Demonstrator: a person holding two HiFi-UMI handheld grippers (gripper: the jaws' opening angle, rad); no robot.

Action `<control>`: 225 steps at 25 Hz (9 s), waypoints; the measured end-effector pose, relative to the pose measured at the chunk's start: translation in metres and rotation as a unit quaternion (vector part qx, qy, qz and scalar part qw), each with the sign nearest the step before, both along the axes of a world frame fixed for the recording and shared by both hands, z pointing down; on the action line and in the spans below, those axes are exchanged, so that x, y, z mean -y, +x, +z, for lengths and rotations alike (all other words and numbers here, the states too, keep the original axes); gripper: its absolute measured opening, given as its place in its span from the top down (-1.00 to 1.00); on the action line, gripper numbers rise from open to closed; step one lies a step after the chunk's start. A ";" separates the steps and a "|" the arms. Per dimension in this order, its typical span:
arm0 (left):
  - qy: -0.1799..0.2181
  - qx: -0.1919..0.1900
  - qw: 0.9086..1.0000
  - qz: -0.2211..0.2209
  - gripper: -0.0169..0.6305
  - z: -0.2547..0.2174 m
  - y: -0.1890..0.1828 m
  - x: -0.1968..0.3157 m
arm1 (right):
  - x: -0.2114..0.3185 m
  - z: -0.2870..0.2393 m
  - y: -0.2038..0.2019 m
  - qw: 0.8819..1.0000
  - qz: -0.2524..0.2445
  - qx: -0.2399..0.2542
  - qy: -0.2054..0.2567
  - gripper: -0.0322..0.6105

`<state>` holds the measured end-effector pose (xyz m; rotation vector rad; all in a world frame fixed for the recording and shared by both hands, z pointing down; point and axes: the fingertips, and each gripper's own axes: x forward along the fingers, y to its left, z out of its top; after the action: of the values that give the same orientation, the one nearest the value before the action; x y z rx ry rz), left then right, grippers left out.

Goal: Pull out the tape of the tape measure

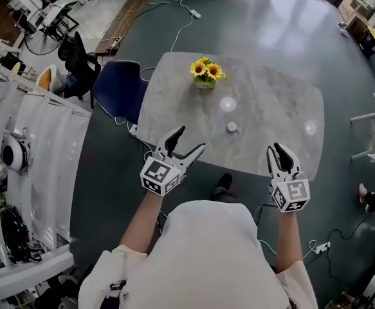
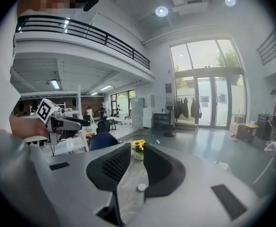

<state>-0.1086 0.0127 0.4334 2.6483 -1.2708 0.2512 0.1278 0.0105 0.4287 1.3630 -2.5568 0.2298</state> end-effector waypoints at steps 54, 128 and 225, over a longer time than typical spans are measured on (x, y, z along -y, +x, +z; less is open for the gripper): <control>-0.156 0.170 0.925 0.303 -0.06 0.273 0.130 0.180 | 0.134 0.235 0.006 0.976 0.058 -0.013 -0.210 0.61; -0.140 0.246 0.900 0.331 0.28 0.154 0.185 0.134 | 0.122 0.161 -0.043 0.915 -0.184 -0.357 -0.037 0.66; -0.082 0.229 0.941 0.234 0.28 0.109 0.086 0.146 | 0.153 0.118 0.108 0.973 0.186 -0.048 -0.130 0.68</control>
<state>-0.0230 -0.1329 0.5421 2.7918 -0.6414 1.0443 0.2354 -0.1427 0.5464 1.6868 -2.0870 0.5275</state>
